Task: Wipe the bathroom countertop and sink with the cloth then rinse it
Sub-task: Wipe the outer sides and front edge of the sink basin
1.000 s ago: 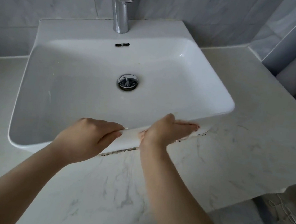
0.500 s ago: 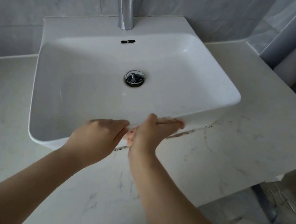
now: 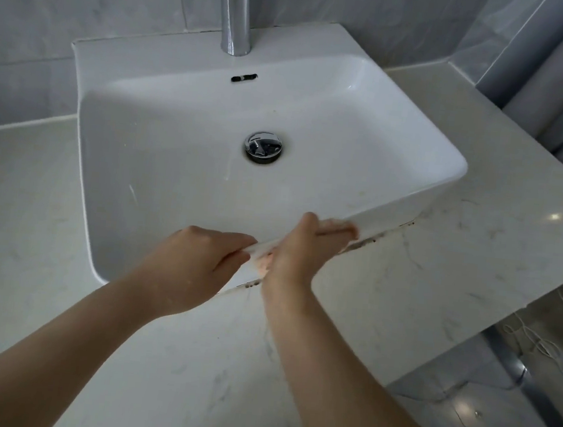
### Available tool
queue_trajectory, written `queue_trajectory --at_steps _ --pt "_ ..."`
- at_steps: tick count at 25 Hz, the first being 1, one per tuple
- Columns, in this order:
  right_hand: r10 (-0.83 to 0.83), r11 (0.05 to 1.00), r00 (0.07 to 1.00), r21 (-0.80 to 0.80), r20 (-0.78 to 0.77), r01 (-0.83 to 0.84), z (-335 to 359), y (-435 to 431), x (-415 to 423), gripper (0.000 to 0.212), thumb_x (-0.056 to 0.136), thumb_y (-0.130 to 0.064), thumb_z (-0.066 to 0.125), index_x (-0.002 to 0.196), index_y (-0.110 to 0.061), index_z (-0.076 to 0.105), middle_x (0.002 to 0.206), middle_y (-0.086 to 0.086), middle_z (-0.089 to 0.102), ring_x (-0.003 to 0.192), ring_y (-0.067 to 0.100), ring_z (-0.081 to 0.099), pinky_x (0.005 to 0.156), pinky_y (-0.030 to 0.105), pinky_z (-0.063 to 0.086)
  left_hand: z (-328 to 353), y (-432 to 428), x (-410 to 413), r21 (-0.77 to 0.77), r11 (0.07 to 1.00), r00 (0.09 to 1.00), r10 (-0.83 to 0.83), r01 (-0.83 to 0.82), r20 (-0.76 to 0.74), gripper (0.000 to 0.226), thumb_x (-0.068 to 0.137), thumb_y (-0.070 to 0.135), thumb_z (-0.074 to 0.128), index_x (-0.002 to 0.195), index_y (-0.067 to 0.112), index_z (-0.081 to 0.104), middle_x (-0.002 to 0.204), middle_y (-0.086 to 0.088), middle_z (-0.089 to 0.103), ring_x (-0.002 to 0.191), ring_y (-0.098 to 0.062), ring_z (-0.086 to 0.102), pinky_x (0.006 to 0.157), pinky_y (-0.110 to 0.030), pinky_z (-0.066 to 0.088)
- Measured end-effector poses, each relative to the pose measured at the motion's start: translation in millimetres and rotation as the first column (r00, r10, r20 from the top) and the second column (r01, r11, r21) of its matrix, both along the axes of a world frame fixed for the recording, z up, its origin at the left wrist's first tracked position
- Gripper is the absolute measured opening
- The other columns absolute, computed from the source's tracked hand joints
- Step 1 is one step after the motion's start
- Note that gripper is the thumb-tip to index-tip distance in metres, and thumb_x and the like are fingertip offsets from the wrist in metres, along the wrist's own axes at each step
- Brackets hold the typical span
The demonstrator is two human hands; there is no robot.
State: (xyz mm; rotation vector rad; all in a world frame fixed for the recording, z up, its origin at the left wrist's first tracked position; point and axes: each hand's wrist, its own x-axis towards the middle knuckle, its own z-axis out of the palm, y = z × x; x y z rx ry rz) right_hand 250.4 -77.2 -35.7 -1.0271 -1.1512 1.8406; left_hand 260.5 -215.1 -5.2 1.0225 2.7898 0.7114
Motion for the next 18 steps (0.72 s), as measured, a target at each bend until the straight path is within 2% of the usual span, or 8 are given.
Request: queue_trajectory --at_steps 1,3,7,9,11,14,16,18 --pt "-0.005 0.997 1.0 -0.078 0.0 0.005 -4.8 0.7 -3.5 0.019 0.075 0.001 0.041 0.084 -0.015 0.034 0.082 0.002 0.036 0.066 0.018 0.036 0.065 0.025 0.033 -0.3 -1.0 -0.6 -0.012 1.0 1.0 -0.013 0.013 -0.005 0.065 0.076 0.053 0.009 0.101 0.023 0.062 0.077 0.002 0.065 0.071 -0.016 0.055 0.067 -0.024 0.04" --pt "-0.052 0.991 0.998 -0.121 0.02 0.054 -9.0 44.7 -18.7 0.02 0.072 -0.008 0.048 0.077 -0.018 0.032 0.078 0.003 0.037 0.064 0.018 0.035 0.062 0.033 0.037 0.5 -7.1 1.1 -0.057 0.997 0.999 -0.045 0.045 -0.001 0.06 0.081 0.051 0.012 0.114 0.03 0.058 0.084 0.005 0.067 0.075 -0.014 0.058 0.065 -0.022 0.041" --pt "-0.04 0.991 0.988 -0.135 -0.149 0.02 -35.4 115.9 -39.3 0.041 0.056 -0.032 0.058 0.086 -0.017 0.034 0.091 0.009 0.042 0.077 0.024 0.046 0.079 0.041 0.045 2.0 -24.7 4.7 -0.063 0.996 0.998 -0.056 0.056 -0.002 0.07 0.076 0.058 0.002 0.121 0.039 0.052 0.079 0.01 0.064 0.069 -0.009 0.055 0.058 -0.011 0.035" --pt "-0.017 0.987 0.983 -0.16 -0.185 -0.014 -40.8 74.0 -24.4 0.055 0.071 -0.052 0.055 0.111 -0.016 0.045 0.123 0.008 0.051 0.109 0.024 0.055 0.104 0.045 0.04 -2.0 -27.5 5.2 -0.036 0.999 0.999 -0.03 0.03 -0.01 0.069 0.076 0.057 0.004 0.114 0.035 0.057 0.073 0.008 0.062 0.065 -0.01 0.054 0.056 -0.009 0.033" --pt "0.077 0.971 0.991 -0.216 -0.111 -0.1 -46.8 7.3 -6.2 0.08 0.077 -0.065 0.045 0.144 -0.025 0.029 0.147 -0.004 0.034 0.129 0.017 0.043 0.11 0.045 0.033 -2.8 -26.1 4.4 -0.022 1.0 1.0 -0.022 0.021 -0.011 0.069 0.076 0.057 0.004 0.11 0.033 0.059 0.073 0.006 0.063 0.066 -0.013 0.055 0.057 -0.01 0.034" --pt "0.07 0.954 0.991 -0.283 -0.11 -0.099 -47.3 -20.9 1.9 0.075 0.075 -0.062 0.045 0.138 -0.025 0.035 0.143 0.001 0.043 0.124 0.02 0.05 0.108 0.045 0.037 1.4 -24.6 6.3 -0.057 0.998 1.0 0.008 -0.009 -0.017 0.063 0.08 0.057 0.007 0.114 0.037 0.056 0.08 0.007 0.065 0.074 -0.013 0.057 0.06 -0.013 0.035" --pt "0.002 0.954 0.968 -0.289 -0.252 -0.078 -57.2 16.1 -14.6 0.063 0.076 -0.056 0.048 0.126 -0.018 0.046 0.132 0.011 0.055 0.117 0.026 0.058 0.106 0.048 0.041 5.2 -30.2 12.6 -0.111 0.993 0.998 0.032 -0.039 -0.06 0.056 0.084 0.052 0.01 0.116 0.038 0.053 0.082 0.008 0.065 0.076 -0.014 0.059 0.058 -0.02 0.037" --pt "0.034 0.972 0.948 -0.209 -0.318 -0.105 -69.5 36.2 -27.8 0.063 0.077 -0.06 0.051 0.125 -0.02 0.047 0.131 0.005 0.057 0.116 0.022 0.059 0.108 0.051 0.038 9.4 -41.2 20.3 -0.178 0.981 0.984 0.044 -0.075 -0.171 0.056 0.088 0.051 0.01 0.107 0.034 0.06 0.07 0.01 0.064 0.063 -0.016 0.06 0.047 -0.022 0.033"
